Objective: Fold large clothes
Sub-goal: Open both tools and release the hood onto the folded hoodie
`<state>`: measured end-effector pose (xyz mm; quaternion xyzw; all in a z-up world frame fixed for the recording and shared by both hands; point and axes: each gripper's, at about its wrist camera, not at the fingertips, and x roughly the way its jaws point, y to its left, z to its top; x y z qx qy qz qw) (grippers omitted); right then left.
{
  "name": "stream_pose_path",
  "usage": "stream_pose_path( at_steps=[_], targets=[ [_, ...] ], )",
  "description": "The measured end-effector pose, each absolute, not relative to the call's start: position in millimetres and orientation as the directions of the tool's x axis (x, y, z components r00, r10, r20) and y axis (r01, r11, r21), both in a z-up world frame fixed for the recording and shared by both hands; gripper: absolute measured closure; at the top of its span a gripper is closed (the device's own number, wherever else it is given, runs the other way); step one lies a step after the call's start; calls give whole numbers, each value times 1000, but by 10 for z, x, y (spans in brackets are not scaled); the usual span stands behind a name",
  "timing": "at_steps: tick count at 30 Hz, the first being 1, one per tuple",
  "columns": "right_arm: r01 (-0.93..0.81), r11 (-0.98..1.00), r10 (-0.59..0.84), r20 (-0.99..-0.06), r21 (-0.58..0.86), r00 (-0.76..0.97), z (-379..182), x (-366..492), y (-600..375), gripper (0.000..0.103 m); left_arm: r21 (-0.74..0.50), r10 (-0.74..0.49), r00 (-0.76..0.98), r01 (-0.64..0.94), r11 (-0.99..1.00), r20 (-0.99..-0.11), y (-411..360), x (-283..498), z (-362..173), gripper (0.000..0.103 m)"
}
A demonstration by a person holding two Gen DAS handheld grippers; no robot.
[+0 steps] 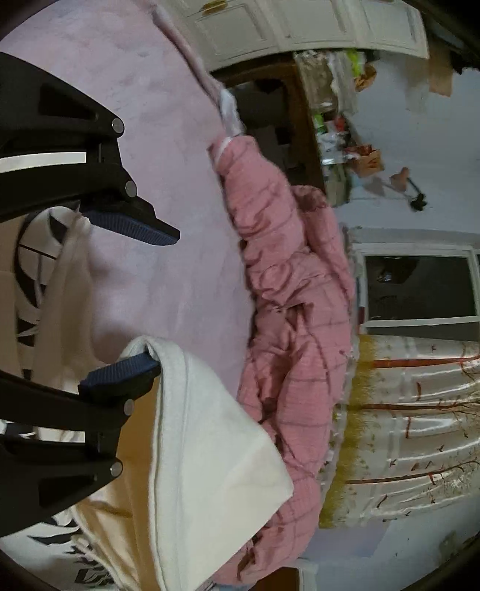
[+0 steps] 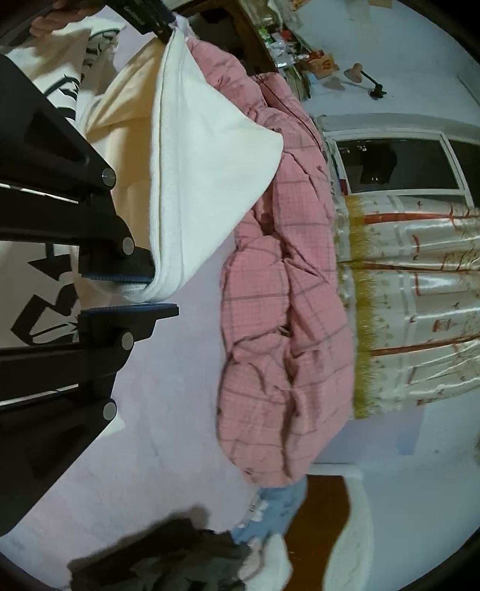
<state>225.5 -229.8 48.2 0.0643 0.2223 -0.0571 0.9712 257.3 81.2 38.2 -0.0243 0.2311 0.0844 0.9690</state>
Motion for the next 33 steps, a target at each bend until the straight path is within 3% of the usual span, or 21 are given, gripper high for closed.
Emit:
stream_pose_path(
  at_steps=[3,6,9,10,11,13,19,23,24,25,26,27,29,33],
  targets=[
    [94,992,-46,-450,86,892,441,2176,-2274,95,39,176,816,-185,982,-551,864,2685,269,38],
    [119,992,-122,-482,-38,867,373,2278,-2101,93,42,156,780,-165,985,-606,893,2850,102,38],
    [139,989,-143,-563,-51,814,221,2576,-2090,89,2,43,736,-57,998,-676,901,2948,-17,37],
    [123,992,-106,-588,-11,802,176,2645,-2138,83,-19,-1,713,-18,1000,-701,898,2968,-46,37],
    [67,996,-15,-610,62,792,117,2697,-2205,70,-48,-40,697,7,999,-716,910,2974,-65,37],
    [-5,986,112,-651,164,751,0,2731,-2295,44,-90,-88,692,34,995,-716,918,2947,-61,37],
    [-18,977,159,-677,210,718,-20,2567,-2382,44,-97,-166,711,137,986,-683,853,2774,82,35],
    [-83,974,199,-626,209,754,204,2262,-2352,44,-146,-266,749,224,964,-607,808,2596,289,35],
    [-94,974,204,-609,207,766,287,2224,-2342,44,-158,-309,750,269,950,-584,766,2562,331,47],
    [-111,974,207,-579,197,788,394,2166,-2300,45,-160,-344,744,309,937,-573,716,2555,348,79],
    [-129,976,207,-546,178,812,497,2117,-2232,51,-156,-356,731,329,931,-582,655,2589,339,89],
    [-146,976,212,-532,163,820,562,2111,-2167,55,-154,-347,713,323,934,-610,579,2682,295,95],
    [-175,977,212,-536,120,817,643,2181,-1989,60,-151,-309,663,286,946,-682,441,2951,155,97],
    [-120,993,102,-673,20,732,464,2760,-1778,68,-49,-135,571,163,985,-810,303,3550,-160,101]
  ],
)
